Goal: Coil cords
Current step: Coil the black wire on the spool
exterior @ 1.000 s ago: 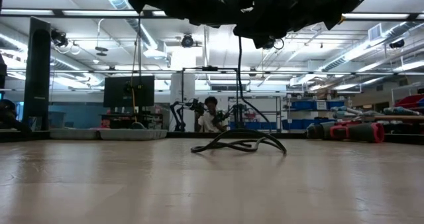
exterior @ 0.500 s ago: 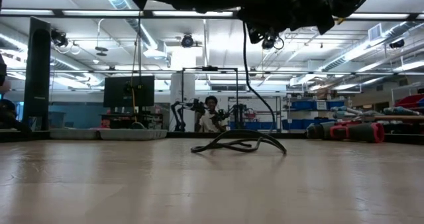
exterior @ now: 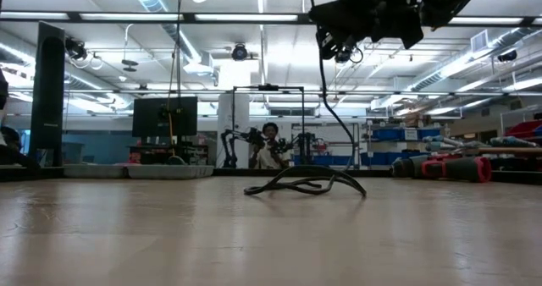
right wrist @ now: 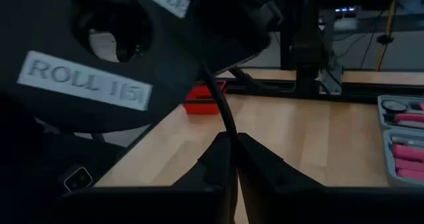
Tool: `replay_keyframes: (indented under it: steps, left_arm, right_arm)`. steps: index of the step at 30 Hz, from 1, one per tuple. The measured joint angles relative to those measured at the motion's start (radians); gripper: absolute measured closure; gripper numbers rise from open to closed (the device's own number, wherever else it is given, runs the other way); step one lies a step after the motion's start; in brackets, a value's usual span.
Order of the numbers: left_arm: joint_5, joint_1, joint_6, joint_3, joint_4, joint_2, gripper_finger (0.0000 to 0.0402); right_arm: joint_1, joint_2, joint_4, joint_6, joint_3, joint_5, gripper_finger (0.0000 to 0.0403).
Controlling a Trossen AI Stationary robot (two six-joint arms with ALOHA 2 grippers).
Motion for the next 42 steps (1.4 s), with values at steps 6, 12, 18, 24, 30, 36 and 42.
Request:
replay_keyframes:
  steps: [6, 12, 18, 24, 30, 36, 42]
  left_arm:
    - [-0.028, -0.004, 0.029, 0.005, -0.001, 0.0, 0.0402]
    - [-0.069, -0.01, 0.034, 0.005, -0.028, 0.001, 0.0402]
    - [-0.09, -0.01, 0.034, 0.005, -0.049, 0.002, 0.0402]
    - [-0.09, -0.01, 0.03, 0.008, -0.047, -0.003, 0.0402]
    - [-0.091, -0.021, 0.03, 0.009, -0.053, -0.006, 0.0402]
    - [-0.091, -0.023, 0.029, 0.009, -0.053, -0.005, 0.0402]
    - [-0.096, -0.037, 0.026, 0.008, -0.046, -0.005, 0.0402]
  right_arm:
    - [0.022, -0.001, -0.008, 0.003, 0.0, 0.01, 0.0382]
    - [0.036, -0.001, -0.075, -0.005, 0.001, 0.011, 0.0381]
    - [0.038, -0.001, -0.109, -0.022, 0.002, 0.014, 0.0378]
    - [0.038, -0.001, -0.138, -0.033, 0.001, 0.023, 0.0369]
    - [0.04, 0.0, -0.162, -0.043, 0.0, 0.051, 0.0341]
    - [0.067, 0.0, -0.161, -0.065, 0.0, 0.128, 0.0336]
    - [0.077, -0.002, -0.171, -0.102, -0.041, 0.248, 0.0338]
